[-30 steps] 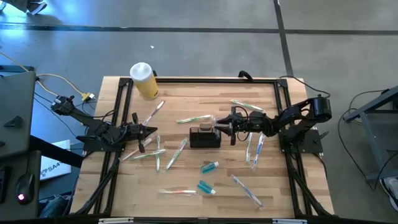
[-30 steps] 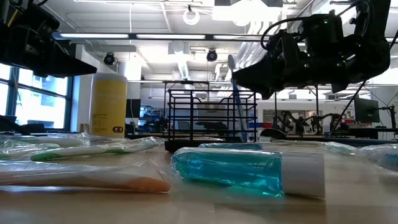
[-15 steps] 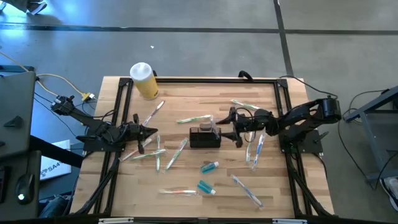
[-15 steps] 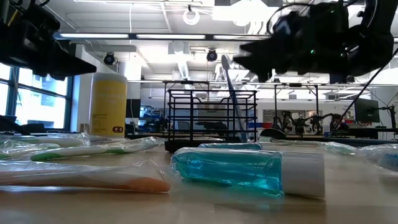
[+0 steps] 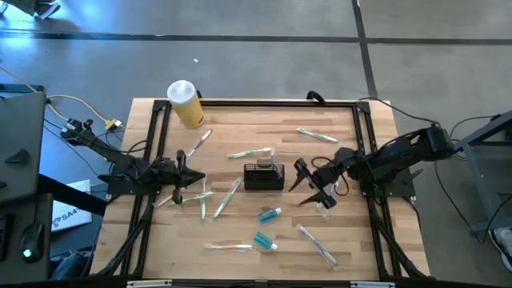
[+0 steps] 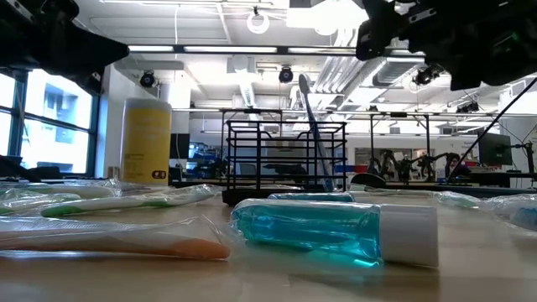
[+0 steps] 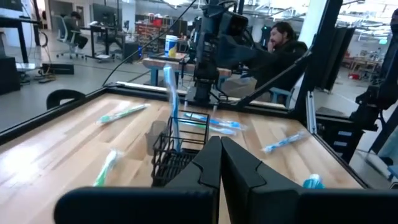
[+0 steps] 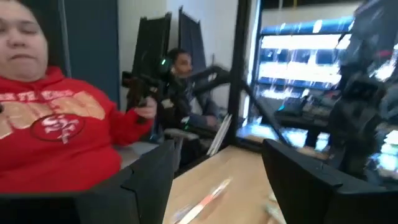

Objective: Pick & Place toothbrushing station
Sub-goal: Put the mouthwash into the wire organizer

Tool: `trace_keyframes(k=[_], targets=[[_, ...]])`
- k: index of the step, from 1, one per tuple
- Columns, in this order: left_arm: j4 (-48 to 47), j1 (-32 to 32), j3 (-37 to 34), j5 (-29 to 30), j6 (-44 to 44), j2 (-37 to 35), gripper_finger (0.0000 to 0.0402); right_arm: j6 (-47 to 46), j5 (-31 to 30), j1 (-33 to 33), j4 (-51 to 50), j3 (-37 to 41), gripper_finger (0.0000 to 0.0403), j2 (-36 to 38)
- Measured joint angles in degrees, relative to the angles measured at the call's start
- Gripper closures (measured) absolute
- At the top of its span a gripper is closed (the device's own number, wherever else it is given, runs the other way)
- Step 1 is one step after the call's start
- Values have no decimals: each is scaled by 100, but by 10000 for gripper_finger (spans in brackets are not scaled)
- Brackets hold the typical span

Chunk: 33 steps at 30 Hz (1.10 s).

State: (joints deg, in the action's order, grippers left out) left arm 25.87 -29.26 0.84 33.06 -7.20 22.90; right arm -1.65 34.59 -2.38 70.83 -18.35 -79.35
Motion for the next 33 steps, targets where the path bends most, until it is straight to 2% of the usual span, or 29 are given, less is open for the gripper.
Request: trace_keyframes(k=[4, 9, 11, 16, 19, 21, 27, 33], targets=[[397, 0, -1, 0, 402, 489, 401, 0, -447, -397, -769, -2, 169, 208], [790, 1, 0, 0, 836, 1022, 401, 2, -1849, -1021, -2403, -90, 169, 567], [945, 0, 0, 34, 997, 1210, 400, 11, -2418, -1248, -3294, -329, 169, 696], [1248, 0, 23, 139, 977, 1577, 398, 23, -3340, -1675, -5568, -1225, 169, 688], [1113, 1, 134, 147, 781, 1776, 377, 0, -3750, -1869, -6414, -1682, 169, 550], [1110, 0, 237, 69, 608, 1951, 350, 0, -3881, -1975, -6785, -1886, 169, 424], [1109, 0, 304, -47, 179, 2379, 261, -213, -3751, -2065, -6922, -2129, 169, -135], [1137, 0, 323, -59, -182, 2604, 219, -219, -3756, -2051, -6754, -2294, 169, -799]])
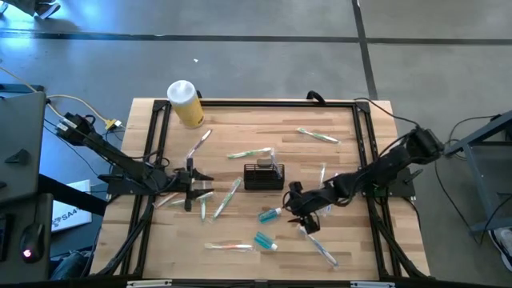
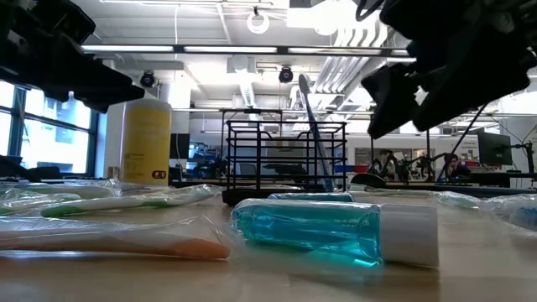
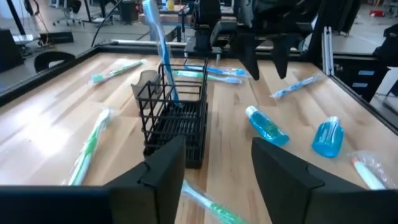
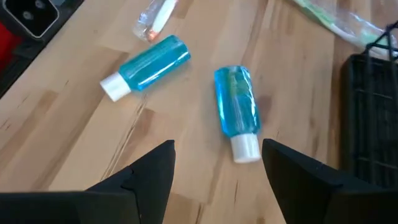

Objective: Pick & Place toothbrushing station
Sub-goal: Put the mouthwash into the wire organizer

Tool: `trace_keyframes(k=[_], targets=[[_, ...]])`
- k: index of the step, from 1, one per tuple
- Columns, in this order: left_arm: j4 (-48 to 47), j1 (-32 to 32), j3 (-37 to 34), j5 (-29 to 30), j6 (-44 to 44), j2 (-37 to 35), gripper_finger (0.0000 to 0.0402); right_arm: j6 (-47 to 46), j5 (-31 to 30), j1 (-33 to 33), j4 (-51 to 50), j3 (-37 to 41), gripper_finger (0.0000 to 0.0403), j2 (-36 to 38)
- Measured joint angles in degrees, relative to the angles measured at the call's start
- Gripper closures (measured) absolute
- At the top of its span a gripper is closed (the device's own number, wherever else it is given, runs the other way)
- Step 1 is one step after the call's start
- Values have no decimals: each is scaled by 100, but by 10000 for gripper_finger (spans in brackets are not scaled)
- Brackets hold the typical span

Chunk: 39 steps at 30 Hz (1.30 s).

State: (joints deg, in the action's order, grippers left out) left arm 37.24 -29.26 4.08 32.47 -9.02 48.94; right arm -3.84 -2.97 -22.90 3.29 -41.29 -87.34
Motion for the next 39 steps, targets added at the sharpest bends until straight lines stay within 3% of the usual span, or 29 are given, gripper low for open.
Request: trace_keyframes(k=[8, 19, 32, 39], targets=[[-8, 0, 4, 0, -92, 3, 213, 95, 3, 2, 561, -33, 169, -395], [-171, 0, 9, 0, -332, 3, 213, 66, -449, 195, 718, -40, 169, -895], [-182, 0, 11, -77, -325, 3, 213, -107, -384, 241, 1107, -42, 169, -1572], [-184, 0, 11, -76, -304, 3, 213, -6, -310, 264, 1276, -42, 200, -1600]])
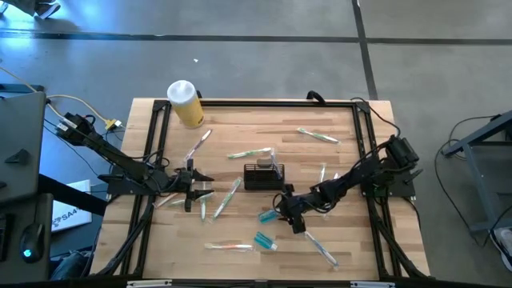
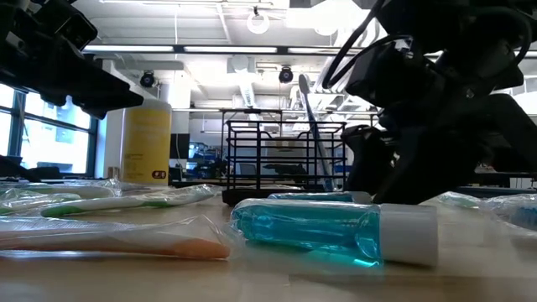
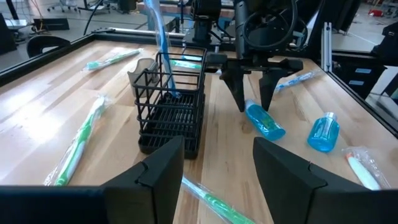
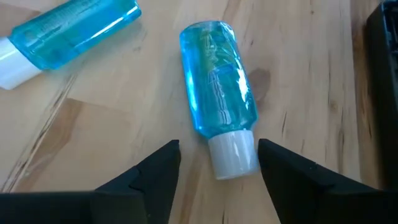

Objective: Pick & Place toothbrushing station
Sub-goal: Put the mouthwash into the wire organizer

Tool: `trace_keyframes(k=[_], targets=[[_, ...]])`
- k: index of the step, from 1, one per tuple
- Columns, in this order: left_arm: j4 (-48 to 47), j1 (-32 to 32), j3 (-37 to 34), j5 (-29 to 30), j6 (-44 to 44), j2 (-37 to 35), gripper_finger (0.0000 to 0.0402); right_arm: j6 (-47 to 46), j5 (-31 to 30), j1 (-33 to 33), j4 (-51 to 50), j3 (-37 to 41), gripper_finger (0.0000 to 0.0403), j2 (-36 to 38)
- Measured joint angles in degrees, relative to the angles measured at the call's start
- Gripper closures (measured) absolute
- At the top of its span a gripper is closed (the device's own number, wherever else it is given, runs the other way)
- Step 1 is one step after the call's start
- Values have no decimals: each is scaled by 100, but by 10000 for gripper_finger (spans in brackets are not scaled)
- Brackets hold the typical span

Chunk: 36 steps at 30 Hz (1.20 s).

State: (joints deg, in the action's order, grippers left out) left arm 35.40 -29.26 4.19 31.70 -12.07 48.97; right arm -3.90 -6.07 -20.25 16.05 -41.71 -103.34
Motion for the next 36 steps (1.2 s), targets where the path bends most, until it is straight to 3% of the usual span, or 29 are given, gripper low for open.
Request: trace_keyframes(k=[12, 17, 27, 31, 36], targets=[[-328, 0, 4, 0, -393, 0, 213, 10, 231, -2, 45, 0, 314, -5], [-444, 0, 4, 0, -480, -1, 213, -475, 14, -116, -558, -212, 314, 97], [-575, 0, 4, -2, -542, 0, 213, -995, -904, -565, -4215, -1986, 314, 274], [-333, 0, 4, -17, -1010, 39, 213, -793, -1055, -733, -4710, -2664, 314, 275], [692, 0, 6, -78, -1207, 575, 213, -336, -1254, -876, -4782, -3201, 314, 283]])
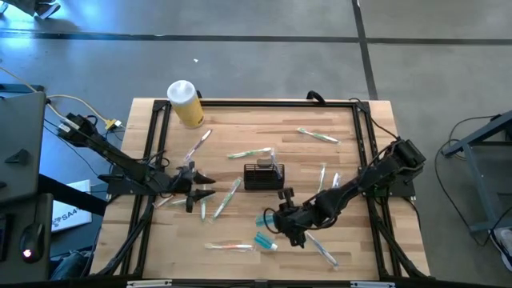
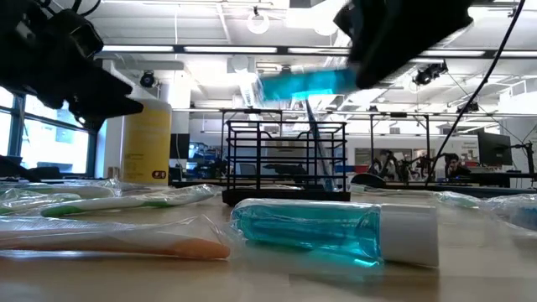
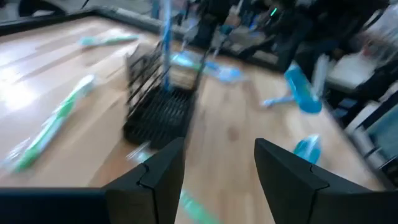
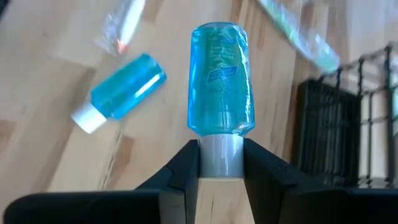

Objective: Pick & Place toothbrushing station
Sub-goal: Put the mouthwash into the wire organizer

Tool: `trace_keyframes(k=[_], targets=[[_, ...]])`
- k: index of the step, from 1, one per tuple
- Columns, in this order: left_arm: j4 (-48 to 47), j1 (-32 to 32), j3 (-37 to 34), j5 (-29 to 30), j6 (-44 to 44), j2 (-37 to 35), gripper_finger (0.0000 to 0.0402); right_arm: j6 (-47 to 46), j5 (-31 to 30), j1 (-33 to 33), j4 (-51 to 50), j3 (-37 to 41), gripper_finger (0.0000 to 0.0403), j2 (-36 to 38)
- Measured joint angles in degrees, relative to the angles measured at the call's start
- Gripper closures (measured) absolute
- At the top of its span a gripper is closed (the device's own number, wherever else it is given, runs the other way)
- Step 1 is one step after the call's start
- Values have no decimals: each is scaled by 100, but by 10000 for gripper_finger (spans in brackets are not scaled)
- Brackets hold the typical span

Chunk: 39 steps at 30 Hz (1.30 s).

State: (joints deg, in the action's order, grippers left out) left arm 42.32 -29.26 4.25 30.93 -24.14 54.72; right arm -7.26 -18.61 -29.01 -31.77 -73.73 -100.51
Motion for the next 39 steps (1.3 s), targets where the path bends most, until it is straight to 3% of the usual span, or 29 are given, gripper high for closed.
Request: trace_keyframes(k=[4, 8, 17, 22, 29, 39], targets=[[665, -1, 354, -404, 121, 680, 213, 145, -144, -36, 88, -181, 314, 0], [638, 0, 1149, -980, 276, 1432, 213, 425, -136, -49, 359, -184, 314, 0], [-1386, 2, 3216, -991, 779, 2636, 213, 619, -264, -215, 507, -185, 314, 0], [-1973, 4, 4069, -1042, 782, 3055, 213, 760, -492, -333, 503, -184, 314, 0], [-2497, 4, 4720, -1463, 1090, 3422, 213, 827, -678, -367, 458, -184, 314, 0], [-2546, 7, 4879, -1793, 1209, 3634, 212, 909, -661, -363, 457, -184, 314, 0]])
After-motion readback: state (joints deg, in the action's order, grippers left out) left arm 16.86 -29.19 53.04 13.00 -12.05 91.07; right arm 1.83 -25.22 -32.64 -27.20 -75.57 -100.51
